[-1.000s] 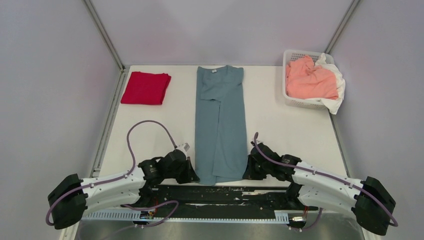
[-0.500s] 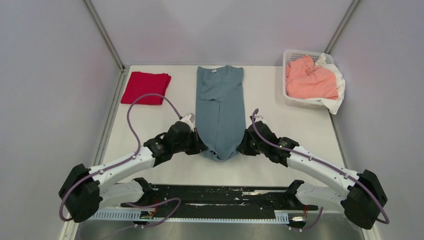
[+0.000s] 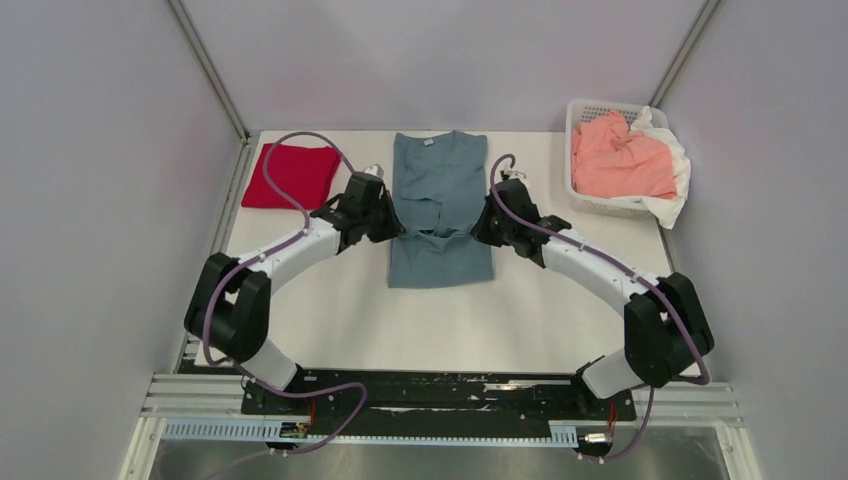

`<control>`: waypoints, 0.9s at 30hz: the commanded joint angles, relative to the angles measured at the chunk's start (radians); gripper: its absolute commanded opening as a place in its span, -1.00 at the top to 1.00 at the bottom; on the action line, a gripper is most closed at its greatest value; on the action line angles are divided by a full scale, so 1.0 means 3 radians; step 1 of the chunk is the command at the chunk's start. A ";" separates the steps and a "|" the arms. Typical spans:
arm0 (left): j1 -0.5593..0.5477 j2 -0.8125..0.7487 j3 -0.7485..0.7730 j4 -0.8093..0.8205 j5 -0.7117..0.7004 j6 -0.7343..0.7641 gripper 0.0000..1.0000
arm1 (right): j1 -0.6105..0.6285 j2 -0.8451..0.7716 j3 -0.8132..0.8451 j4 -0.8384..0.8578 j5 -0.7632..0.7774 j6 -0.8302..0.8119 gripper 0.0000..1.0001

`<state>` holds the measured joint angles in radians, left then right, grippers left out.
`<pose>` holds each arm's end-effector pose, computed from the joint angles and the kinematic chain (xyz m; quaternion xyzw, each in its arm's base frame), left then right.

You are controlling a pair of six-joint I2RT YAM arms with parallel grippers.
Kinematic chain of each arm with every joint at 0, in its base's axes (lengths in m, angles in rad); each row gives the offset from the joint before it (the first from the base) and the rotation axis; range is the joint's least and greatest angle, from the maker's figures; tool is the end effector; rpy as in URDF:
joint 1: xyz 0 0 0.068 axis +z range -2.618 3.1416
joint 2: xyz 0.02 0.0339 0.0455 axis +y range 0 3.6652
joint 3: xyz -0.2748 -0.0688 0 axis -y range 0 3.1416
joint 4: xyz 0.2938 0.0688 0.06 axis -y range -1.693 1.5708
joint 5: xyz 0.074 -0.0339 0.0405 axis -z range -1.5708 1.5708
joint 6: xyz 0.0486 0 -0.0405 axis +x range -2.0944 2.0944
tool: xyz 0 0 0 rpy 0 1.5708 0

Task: Fold and stack the t-shirts
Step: Fold the folded rectangular tshirt in 1/3 of the way

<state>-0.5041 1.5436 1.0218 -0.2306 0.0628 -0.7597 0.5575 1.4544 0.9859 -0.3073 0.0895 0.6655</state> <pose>0.3370 -0.1894 0.2101 -0.1045 0.9111 -0.2581 0.3039 0.3118 0.1893 0.2216 0.0670 0.9188 0.1882 0.3403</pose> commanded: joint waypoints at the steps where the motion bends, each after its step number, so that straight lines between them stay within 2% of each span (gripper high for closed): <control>1: 0.0182 0.0362 0.0441 -0.0117 0.0050 0.0237 1.00 | -0.0140 0.0309 0.0433 0.0242 0.0035 -0.0209 1.00; 12: 0.0443 0.1055 0.1248 -0.0255 0.0158 0.0456 1.00 | -0.0359 0.0927 0.0835 0.0262 0.0013 -0.0229 1.00; 22: 0.0516 0.1460 0.1555 -0.0344 0.0264 0.0585 0.89 | -0.0509 0.1288 0.1077 0.0270 -0.0092 -0.0276 0.92; 24: 0.0543 0.1516 0.1612 -0.0339 0.0297 0.0589 0.72 | -0.0541 0.1357 0.1118 0.0275 -0.0095 -0.0267 0.81; 26: 0.0563 0.1560 0.1674 -0.0307 0.0354 0.0610 0.41 | -0.0579 0.1416 0.1169 0.0289 -0.0075 -0.0270 0.70; 27: 0.0578 0.1569 0.1728 -0.0299 0.0377 0.0620 0.11 | -0.0602 0.1440 0.1211 0.0288 -0.0080 -0.0291 0.56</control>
<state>-0.3534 2.0010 1.4696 -0.3367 0.1444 -0.6010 0.4019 1.8603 1.2800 -0.2699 0.0639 0.5995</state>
